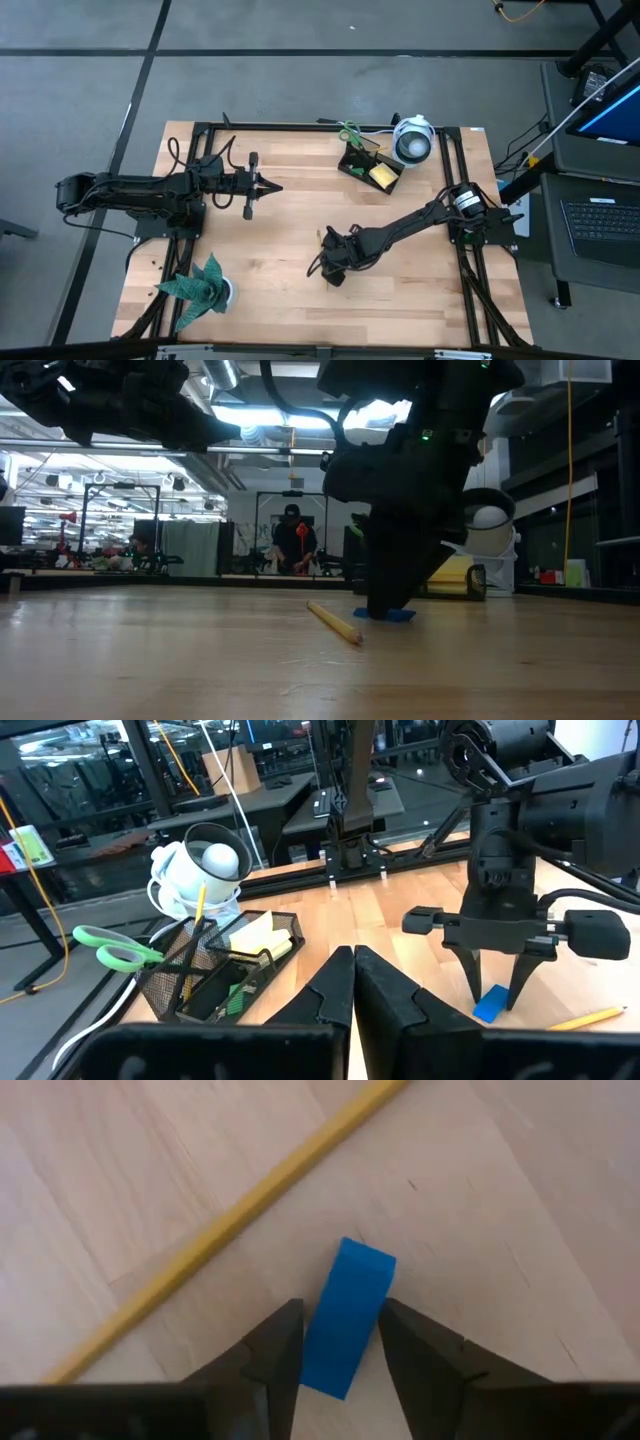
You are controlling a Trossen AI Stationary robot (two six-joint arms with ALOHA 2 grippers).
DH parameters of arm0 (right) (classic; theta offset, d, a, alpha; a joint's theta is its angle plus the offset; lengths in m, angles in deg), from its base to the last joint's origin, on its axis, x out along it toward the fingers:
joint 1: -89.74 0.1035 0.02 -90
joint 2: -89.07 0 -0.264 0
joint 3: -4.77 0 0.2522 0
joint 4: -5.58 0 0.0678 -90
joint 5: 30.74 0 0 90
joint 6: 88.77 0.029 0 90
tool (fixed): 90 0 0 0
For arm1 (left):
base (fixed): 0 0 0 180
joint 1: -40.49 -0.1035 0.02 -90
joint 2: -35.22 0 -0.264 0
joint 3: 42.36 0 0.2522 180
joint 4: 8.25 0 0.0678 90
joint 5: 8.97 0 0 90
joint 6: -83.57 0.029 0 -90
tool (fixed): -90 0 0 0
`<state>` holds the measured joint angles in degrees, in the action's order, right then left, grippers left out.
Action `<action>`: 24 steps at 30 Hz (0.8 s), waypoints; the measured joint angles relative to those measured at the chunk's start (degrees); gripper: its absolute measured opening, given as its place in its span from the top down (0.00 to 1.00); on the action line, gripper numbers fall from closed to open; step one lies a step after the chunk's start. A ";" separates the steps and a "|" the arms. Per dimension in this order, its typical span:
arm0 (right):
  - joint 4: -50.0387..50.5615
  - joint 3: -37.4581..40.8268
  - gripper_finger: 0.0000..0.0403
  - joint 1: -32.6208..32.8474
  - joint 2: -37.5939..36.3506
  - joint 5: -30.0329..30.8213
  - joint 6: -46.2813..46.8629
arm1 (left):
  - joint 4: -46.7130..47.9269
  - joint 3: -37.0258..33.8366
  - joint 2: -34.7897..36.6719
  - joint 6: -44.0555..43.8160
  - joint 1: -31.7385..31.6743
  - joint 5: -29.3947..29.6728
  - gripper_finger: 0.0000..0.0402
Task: Pick and place office supplies into organizer
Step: Put the blue eraser into the metal mesh desk organizer
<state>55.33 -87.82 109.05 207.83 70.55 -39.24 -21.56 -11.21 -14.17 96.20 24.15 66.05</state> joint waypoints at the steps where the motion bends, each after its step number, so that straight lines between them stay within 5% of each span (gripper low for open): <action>1: 0.07 0.00 0.66 0.00 0.00 0.00 0.29 | 0.00 0.00 0.00 0.00 0.02 0.00 0.98; 11: 1.26 -0.04 0.84 -0.20 -0.09 -0.33 0.81 | 0.00 0.00 0.00 0.02 0.00 0.00 0.99; 24: 1.13 -0.04 0.81 -0.42 -0.04 0.65 -2.06 | 0.02 0.00 0.00 0.04 0.00 0.00 0.99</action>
<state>56.46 -87.86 108.64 207.78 71.19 -41.30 -21.54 -11.21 -14.17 96.24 24.15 66.05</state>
